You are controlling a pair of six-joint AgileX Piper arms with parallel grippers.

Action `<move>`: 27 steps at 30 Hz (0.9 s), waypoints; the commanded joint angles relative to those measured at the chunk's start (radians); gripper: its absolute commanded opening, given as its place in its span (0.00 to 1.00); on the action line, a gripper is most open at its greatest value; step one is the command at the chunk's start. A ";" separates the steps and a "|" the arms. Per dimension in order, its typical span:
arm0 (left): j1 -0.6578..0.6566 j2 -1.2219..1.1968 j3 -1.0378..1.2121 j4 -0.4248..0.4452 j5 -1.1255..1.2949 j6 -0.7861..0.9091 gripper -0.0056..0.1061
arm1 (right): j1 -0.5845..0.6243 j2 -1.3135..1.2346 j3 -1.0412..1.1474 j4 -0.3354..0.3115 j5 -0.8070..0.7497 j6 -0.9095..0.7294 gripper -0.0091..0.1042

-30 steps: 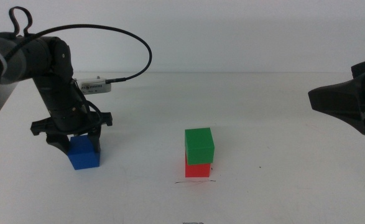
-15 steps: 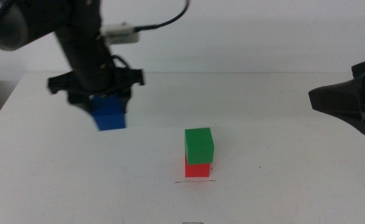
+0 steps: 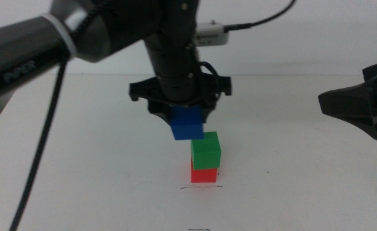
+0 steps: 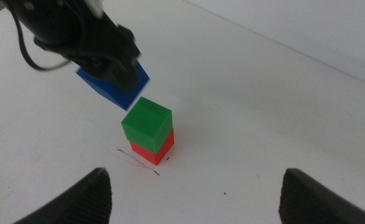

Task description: Stack red cubes first, then green, then blue cubes in a specific spot.

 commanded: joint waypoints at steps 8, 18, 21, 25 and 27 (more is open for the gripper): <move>-0.034 0.009 -0.076 -0.059 0.074 -0.045 0.10 | -0.007 -0.013 -0.026 0.001 -0.063 -0.009 0.74; -0.034 0.062 -0.147 -0.089 0.074 -0.058 0.10 | -0.007 -0.013 -0.026 0.001 -0.061 -0.009 0.74; -0.034 0.068 -0.147 -0.089 0.074 -0.060 0.10 | -0.007 -0.013 -0.026 0.001 -0.061 -0.009 0.74; -0.034 0.073 -0.147 -0.089 0.074 -0.061 0.10 | -0.007 -0.013 -0.026 0.001 -0.061 -0.009 0.74; -0.034 0.073 -0.144 -0.087 0.074 -0.063 0.10 | -0.007 -0.013 -0.026 0.001 -0.061 -0.009 0.74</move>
